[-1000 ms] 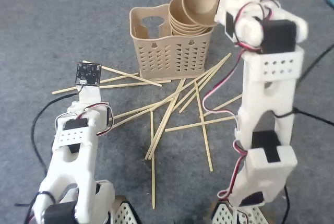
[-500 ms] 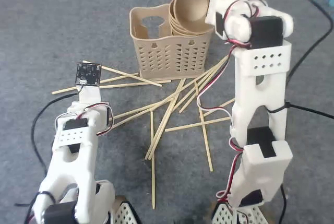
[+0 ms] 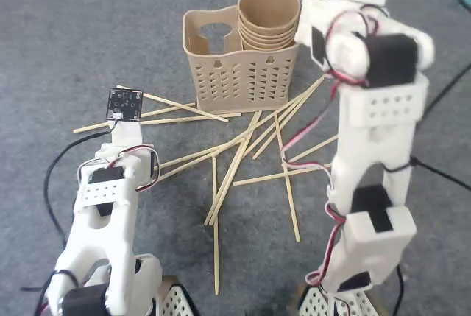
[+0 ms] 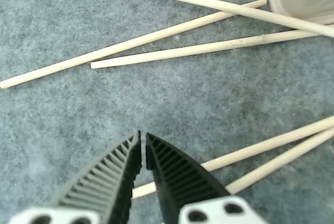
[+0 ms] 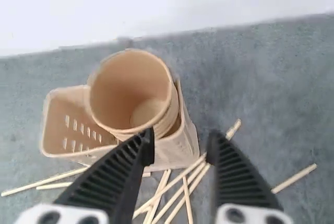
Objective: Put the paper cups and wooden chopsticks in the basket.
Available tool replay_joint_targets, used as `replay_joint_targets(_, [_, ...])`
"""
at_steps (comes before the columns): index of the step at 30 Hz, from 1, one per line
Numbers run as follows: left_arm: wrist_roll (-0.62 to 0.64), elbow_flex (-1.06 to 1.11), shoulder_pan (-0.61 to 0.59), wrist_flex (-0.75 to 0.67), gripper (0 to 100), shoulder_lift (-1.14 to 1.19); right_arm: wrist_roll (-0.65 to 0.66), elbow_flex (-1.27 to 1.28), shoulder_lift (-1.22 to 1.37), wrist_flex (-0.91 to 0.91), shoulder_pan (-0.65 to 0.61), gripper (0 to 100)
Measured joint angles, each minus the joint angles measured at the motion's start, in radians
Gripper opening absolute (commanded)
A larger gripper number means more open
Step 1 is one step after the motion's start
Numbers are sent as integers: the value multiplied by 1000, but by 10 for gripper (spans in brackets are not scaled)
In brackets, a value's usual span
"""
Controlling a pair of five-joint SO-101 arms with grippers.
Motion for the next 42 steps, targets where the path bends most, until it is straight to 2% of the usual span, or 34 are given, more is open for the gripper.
replay_joint_targets(2, [0, 0, 0, 0, 14, 0, 0, 3, -31, 2, 0, 6])
replay_joint_targets(6, [0, 0, 0, 0, 14, 0, 0, 107, -127, 2, 20, 8])
replay_joint_targets(13, [0, 0, 0, 0, 14, 0, 17, 629, -443, 2, 58, 9])
replay_joint_targets(18, [0, 0, 0, 0, 14, 0, 192, 1056, -617, -3, 52, 17])
replay_joint_targets(22, [0, 0, 0, 0, 14, 0, 437, 1333, -629, -49, 52, 132])
replay_joint_targets(25, [0, 0, 0, 0, 14, 0, 519, 1465, -629, -95, 41, 188])
replay_joint_targets(31, [2, 0, -32, 0, 14, 0, 611, 1626, -629, -209, -123, 154])
replay_joint_targets(35, [0, -11, -38, 0, 14, 0, 674, 1741, -631, -368, -245, 148])
replay_joint_targets(42, [2, -17, -38, 0, 14, 0, 942, 1958, -631, -649, -330, 148])
